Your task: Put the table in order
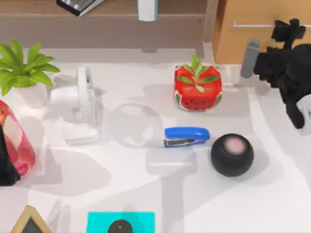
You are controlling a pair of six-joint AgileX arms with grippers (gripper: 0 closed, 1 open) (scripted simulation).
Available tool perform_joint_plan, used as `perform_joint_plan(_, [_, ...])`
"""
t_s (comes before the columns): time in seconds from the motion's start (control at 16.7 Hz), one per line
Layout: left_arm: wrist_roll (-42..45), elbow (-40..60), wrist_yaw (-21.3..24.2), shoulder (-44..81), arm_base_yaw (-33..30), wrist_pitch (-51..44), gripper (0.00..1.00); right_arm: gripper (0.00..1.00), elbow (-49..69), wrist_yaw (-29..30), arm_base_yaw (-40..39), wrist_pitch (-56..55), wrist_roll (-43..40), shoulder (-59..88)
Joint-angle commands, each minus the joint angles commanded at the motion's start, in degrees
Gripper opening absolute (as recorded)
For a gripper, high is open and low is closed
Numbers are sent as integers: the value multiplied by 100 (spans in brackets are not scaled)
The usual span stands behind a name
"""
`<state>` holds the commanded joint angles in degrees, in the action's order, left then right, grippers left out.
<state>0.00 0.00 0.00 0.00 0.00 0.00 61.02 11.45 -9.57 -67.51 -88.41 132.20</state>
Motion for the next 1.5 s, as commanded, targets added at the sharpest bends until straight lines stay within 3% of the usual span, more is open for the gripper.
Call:
perform_joint_plan(1.14, [0,0,0,0,0,0,100,100,-1031,127,-132,-584,75,-485])
perform_joint_plan(1.5, [0,0,0,0,0,0,100,100,-753,508,-1033,-376,1597,-1345])
